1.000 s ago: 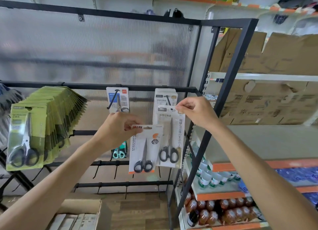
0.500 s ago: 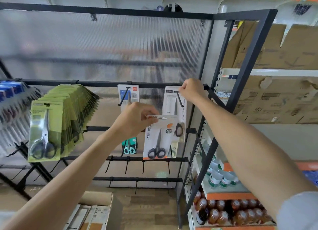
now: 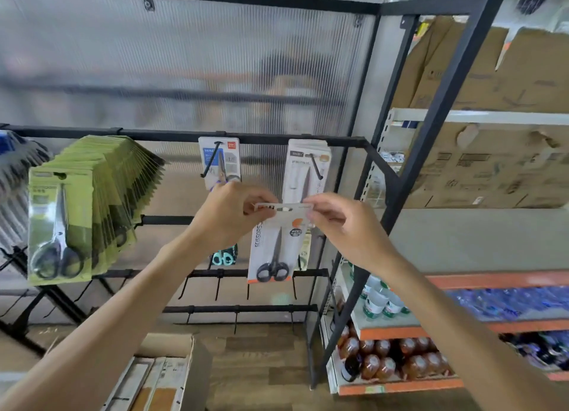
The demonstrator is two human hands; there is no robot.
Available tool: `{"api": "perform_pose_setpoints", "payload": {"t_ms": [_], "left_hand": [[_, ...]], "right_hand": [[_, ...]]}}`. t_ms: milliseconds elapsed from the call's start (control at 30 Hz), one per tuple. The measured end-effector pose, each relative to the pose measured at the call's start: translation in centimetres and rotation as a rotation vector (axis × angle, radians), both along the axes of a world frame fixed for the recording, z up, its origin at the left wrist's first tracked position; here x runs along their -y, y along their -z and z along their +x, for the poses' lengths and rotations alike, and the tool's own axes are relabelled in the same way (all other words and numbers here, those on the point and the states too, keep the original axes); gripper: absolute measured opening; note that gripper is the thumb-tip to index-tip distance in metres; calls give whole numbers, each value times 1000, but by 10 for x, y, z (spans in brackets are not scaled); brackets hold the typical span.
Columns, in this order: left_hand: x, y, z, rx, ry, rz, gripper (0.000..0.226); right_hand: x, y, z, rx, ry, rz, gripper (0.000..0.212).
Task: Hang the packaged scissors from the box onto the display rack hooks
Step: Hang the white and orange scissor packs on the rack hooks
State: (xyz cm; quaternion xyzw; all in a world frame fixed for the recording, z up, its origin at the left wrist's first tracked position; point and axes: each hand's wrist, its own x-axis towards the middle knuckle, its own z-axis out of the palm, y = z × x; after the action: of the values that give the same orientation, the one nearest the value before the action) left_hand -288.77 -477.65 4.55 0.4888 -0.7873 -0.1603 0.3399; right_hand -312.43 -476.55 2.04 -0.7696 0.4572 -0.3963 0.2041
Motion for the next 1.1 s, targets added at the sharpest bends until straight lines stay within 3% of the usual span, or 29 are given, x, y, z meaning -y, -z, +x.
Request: {"api": "perform_pose_setpoints", "payload": {"t_ms": [233,367,433,833,1100], "left_hand": [[5,6,-26,16,37,-10,13],[8,6,-22,129,41,-53,56],[6,5,-17,193,29,-80,62],[5,7,-24,243,21,-72,54],[-7,29,4,309,-36,-1,49]], "right_hand": [[-3,1,-16,106,81,-75,12],[10,-9,-27,62,121,-101,8],[18,-13,-33,44,138,-97,8],[130,-23,-17,-101,369,47,14],[139,-15,-11,-130,540,-112,22]]}}
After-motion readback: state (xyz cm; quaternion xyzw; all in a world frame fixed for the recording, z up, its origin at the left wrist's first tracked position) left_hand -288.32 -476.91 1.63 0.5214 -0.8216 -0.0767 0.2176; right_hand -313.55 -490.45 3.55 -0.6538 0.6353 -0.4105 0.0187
